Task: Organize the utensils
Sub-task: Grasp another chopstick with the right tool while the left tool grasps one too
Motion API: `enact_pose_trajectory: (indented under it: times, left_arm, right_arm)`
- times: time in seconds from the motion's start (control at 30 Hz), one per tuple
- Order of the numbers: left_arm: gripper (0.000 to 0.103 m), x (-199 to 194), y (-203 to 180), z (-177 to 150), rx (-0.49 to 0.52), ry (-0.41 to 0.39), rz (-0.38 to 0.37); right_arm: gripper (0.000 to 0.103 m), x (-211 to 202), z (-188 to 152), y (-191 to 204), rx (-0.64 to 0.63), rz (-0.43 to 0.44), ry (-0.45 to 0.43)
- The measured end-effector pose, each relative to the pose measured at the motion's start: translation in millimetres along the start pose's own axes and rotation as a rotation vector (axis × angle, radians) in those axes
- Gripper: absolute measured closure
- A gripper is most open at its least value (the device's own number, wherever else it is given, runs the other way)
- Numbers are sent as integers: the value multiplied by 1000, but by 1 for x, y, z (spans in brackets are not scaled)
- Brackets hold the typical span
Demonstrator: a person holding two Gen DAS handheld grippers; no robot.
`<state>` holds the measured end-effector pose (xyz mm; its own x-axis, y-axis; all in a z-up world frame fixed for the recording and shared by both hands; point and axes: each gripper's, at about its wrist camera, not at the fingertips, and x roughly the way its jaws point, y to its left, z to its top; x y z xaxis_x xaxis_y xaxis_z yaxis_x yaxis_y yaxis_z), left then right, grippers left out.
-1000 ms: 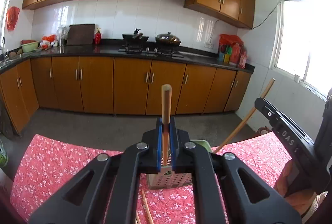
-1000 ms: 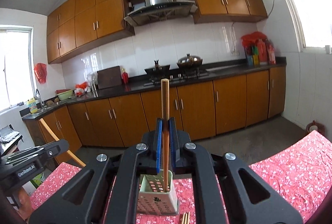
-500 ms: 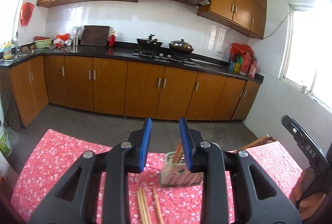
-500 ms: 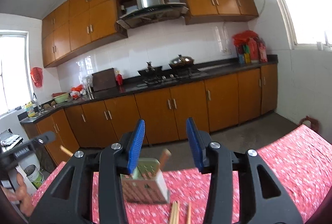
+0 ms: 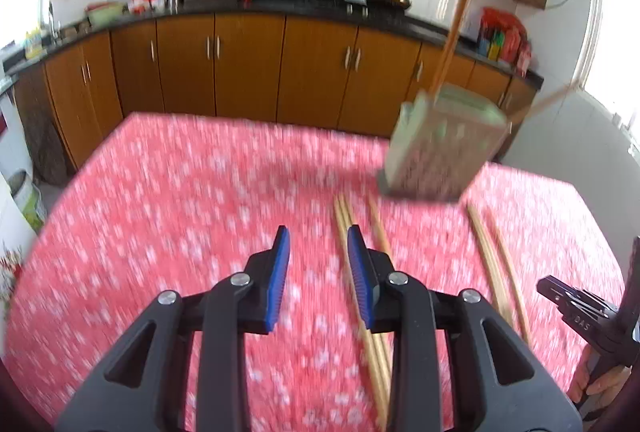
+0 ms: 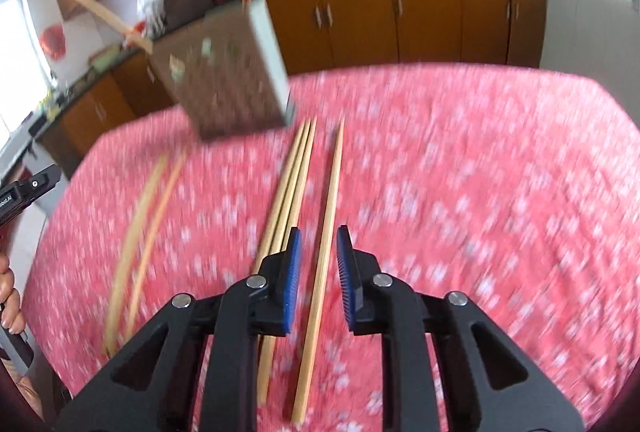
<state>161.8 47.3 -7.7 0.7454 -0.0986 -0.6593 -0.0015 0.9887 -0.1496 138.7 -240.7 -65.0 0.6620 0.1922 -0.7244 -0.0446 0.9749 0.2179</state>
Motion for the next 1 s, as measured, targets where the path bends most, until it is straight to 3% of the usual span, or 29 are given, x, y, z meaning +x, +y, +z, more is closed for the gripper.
enact_pose_trajectory:
  times: [0.17, 0.27, 0.4, 0.57, 0.7, 1.0]
  left_arm:
    - [72, 10, -1, -35, -1, 61, -26]
    - [72, 14, -4, -46, 0, 89, -49]
    - [73, 20, -12, -56, 12, 128, -85]
    - [78, 28, -24, -69, 36, 170, -101]
    - [84, 36, -28, -76, 52, 205, -83]
    - [85, 42, -29, -76, 76, 196, -2]
  right_arm:
    - [84, 17, -17, 3, -9, -30, 57]
    - [95, 19, -18, 0, -13, -47, 50]
    - [95, 19, -12, -16, 39, -115, 35]
    - [95, 15, -10, -27, 76, -115, 33]
    - [95, 13, -11, -26, 57, -122, 30]
    - [95, 15, -12, -20, 32, -101, 34]
